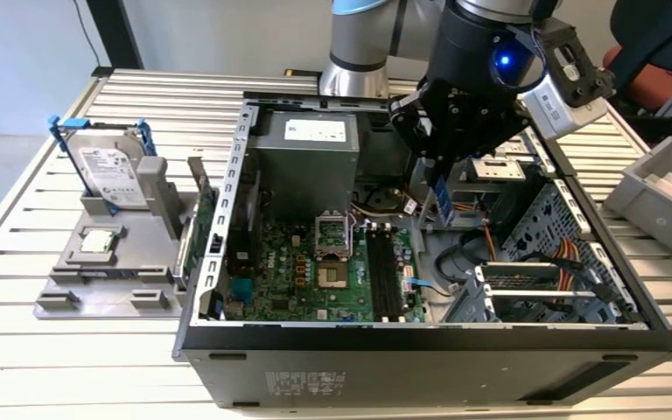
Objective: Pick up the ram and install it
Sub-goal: 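Insert the ram into the slot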
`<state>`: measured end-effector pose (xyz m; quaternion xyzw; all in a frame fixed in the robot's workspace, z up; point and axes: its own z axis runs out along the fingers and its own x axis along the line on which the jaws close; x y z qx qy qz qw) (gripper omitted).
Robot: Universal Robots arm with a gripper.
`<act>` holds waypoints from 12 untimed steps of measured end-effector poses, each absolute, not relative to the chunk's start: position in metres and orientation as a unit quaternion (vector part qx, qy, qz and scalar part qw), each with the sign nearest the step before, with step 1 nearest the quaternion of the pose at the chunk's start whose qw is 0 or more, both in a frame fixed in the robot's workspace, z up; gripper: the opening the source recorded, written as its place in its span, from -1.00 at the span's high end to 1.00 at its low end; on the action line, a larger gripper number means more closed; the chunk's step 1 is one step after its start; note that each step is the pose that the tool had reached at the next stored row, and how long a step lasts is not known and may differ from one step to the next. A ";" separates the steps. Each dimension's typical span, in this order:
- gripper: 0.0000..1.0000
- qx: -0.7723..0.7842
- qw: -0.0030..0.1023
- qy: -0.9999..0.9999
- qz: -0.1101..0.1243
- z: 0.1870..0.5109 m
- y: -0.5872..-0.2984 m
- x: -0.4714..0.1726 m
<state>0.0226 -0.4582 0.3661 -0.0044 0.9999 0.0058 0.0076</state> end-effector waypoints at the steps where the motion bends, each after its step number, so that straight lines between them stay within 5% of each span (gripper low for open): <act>1: 1.00 -0.004 0.008 1.000 0.006 0.366 -0.458 0.023; 12: 1.00 -0.003 0.008 1.000 0.006 0.357 -0.458 0.023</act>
